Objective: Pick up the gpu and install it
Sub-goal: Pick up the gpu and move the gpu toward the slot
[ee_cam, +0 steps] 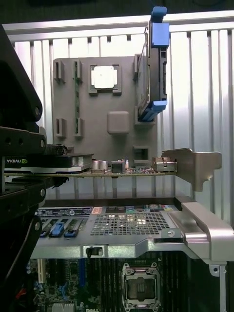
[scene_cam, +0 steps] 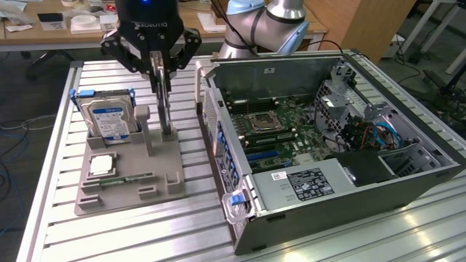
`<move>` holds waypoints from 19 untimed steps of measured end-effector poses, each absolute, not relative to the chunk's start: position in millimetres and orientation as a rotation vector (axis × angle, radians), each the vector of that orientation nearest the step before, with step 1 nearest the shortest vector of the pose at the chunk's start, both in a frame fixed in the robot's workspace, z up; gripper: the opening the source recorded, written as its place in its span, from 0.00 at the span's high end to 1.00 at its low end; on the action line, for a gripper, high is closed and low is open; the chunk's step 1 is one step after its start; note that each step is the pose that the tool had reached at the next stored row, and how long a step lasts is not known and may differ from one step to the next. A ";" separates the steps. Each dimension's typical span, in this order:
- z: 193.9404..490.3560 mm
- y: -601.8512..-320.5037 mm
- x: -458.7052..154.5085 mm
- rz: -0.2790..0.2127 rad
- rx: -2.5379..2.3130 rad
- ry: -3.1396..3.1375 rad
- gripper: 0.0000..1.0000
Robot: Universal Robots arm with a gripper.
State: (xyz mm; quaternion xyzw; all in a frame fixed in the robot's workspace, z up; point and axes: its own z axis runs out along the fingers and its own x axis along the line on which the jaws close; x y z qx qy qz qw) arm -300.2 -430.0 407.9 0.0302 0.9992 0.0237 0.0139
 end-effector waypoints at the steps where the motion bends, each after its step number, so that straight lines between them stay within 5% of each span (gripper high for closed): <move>1: 409.5 -430.0 -300.3 0.074 0.094 3.111 0.74; 19: 412.3 -430.0 -296.3 0.074 0.094 3.111 0.74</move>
